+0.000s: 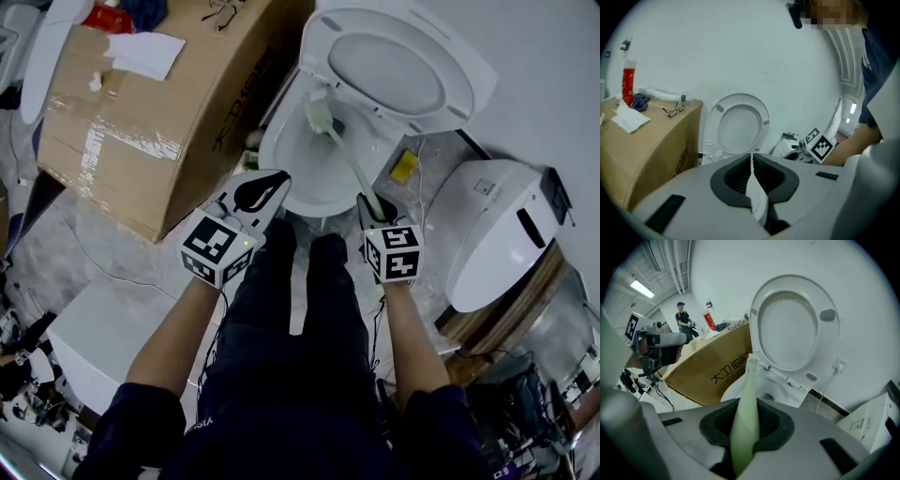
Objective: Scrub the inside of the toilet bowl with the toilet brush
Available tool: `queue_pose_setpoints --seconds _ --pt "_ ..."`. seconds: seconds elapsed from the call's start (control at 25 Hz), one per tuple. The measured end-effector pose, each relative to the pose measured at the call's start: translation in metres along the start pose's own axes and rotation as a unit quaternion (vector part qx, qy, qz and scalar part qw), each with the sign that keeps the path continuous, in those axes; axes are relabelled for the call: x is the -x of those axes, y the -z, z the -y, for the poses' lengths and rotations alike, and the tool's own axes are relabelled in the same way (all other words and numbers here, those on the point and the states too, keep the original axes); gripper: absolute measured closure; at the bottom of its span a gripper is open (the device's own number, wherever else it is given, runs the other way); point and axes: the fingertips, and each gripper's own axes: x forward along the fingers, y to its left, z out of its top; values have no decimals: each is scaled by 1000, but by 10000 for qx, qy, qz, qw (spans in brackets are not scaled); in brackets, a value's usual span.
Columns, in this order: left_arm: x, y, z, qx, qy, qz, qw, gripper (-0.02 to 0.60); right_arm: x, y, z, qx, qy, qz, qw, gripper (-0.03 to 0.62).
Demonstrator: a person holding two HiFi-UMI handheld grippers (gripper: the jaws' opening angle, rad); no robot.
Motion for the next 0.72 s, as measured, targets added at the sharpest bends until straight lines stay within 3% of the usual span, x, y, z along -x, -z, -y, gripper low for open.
queue_pose_setpoints --seconds 0.72 --pt "49 -111 41 -343 -195 638 9972 538 114 -93 -22 246 -280 866 9955 528"
